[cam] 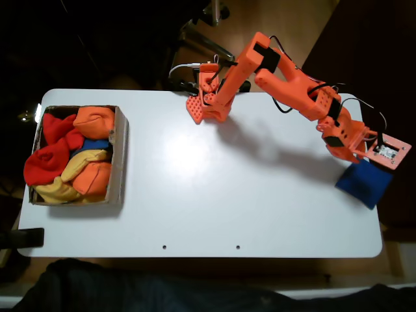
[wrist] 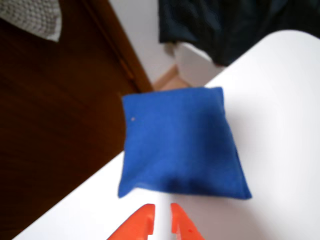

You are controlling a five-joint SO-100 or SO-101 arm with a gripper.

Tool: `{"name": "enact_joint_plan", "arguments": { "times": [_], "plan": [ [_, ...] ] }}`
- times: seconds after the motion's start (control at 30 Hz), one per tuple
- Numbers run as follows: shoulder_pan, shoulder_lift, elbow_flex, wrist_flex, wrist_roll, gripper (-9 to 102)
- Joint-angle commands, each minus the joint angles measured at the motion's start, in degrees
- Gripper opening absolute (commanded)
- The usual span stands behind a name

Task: Grasp a bag and put it in the box.

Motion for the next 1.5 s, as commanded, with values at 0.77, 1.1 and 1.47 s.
{"name": "enact_joint_plan", "arguments": {
  "times": [0.77,1.1,1.47],
  "plan": [
    [2.55,-5.8,-10.11,-0.7,4.31,5],
    [2.37,-8.96,-17.31,2.55,7.03,5],
    [1.23,-11.78,-23.91,8.79,12.92,5]
  ]
}}
